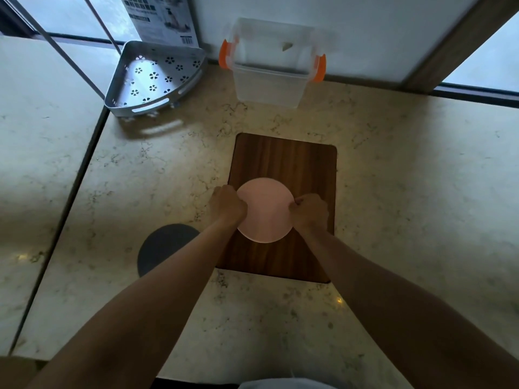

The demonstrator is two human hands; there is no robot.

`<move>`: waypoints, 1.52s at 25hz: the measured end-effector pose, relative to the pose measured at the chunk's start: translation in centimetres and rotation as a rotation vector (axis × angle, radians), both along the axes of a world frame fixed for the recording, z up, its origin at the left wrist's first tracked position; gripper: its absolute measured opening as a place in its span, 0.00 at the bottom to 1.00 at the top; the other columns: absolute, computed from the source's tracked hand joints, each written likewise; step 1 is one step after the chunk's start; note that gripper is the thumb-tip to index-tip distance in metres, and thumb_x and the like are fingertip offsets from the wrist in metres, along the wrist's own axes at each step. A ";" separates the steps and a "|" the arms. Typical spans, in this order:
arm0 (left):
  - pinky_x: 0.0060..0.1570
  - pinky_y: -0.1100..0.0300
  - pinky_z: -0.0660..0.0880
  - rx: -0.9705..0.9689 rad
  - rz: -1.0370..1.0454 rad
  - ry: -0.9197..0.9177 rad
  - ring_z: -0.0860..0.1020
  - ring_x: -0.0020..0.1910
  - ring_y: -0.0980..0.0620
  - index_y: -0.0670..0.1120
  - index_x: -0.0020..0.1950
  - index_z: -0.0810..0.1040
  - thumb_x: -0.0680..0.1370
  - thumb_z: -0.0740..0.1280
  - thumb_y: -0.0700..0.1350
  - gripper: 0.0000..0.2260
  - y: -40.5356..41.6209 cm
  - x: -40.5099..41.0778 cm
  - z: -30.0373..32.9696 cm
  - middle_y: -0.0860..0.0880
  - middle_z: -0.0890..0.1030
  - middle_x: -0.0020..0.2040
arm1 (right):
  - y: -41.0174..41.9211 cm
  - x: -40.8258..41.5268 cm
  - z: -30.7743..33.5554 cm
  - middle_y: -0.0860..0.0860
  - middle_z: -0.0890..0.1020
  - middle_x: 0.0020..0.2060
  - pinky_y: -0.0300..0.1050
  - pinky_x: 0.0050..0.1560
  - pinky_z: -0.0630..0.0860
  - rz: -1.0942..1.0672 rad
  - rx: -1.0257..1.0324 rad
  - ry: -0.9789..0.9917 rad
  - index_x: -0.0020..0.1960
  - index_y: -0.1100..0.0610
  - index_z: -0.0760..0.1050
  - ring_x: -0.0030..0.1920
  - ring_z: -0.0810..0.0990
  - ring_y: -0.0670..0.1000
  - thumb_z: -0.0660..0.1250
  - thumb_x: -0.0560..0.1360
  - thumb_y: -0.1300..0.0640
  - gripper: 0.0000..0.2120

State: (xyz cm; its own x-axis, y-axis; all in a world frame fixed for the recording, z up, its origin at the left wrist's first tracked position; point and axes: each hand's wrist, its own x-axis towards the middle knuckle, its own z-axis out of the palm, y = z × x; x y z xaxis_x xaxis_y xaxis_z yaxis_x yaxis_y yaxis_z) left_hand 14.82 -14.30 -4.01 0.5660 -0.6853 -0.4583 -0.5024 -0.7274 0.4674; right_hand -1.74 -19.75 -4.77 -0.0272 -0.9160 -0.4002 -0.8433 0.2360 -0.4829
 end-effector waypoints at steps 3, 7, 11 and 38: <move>0.29 0.58 0.71 0.001 0.089 0.082 0.78 0.37 0.44 0.37 0.42 0.80 0.71 0.62 0.37 0.07 -0.3 0.3 0.0 0.43 0.80 0.37 | -0.6 -0.1 0.0 0.52 0.82 0.35 0.44 0.38 0.79 0.005 0.081 -0.016 0.41 0.59 0.82 0.37 0.82 0.52 0.66 0.77 0.57 0.10; 0.31 0.61 0.70 0.005 0.203 0.174 0.78 0.38 0.46 0.41 0.41 0.80 0.71 0.63 0.37 0.06 -0.4 0.8 0.4 0.47 0.79 0.37 | -0.6 -0.2 0.1 0.49 0.75 0.27 0.37 0.26 0.66 0.013 0.141 -0.061 0.29 0.55 0.74 0.27 0.75 0.47 0.65 0.76 0.56 0.17; 0.52 0.50 0.79 -0.017 0.255 0.201 0.79 0.52 0.43 0.42 0.57 0.81 0.73 0.66 0.36 0.14 0.6 1.5 0.5 0.42 0.82 0.55 | -0.3 -0.5 0.7 0.52 0.81 0.36 0.35 0.30 0.66 0.070 0.102 -0.131 0.44 0.60 0.83 0.32 0.76 0.45 0.66 0.76 0.56 0.09; 0.57 0.50 0.79 -0.204 0.674 0.250 0.82 0.50 0.49 0.45 0.51 0.85 0.67 0.71 0.37 0.14 22.3 11.7 0.1 0.46 0.86 0.49 | 12.6 12.3 -1.3 0.51 0.85 0.54 0.42 0.57 0.75 0.488 0.131 -0.277 0.57 0.55 0.82 0.56 0.81 0.51 0.69 0.75 0.56 0.11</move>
State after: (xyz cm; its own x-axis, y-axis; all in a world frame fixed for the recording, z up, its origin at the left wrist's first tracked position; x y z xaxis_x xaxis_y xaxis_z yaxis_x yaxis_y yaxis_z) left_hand 26.55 8.03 -3.93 0.7889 -0.3123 -0.5293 0.1604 -0.7267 0.6679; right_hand 10.59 -7.19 -6.03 0.5082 -0.7388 -0.4427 -0.7154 -0.0759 -0.6945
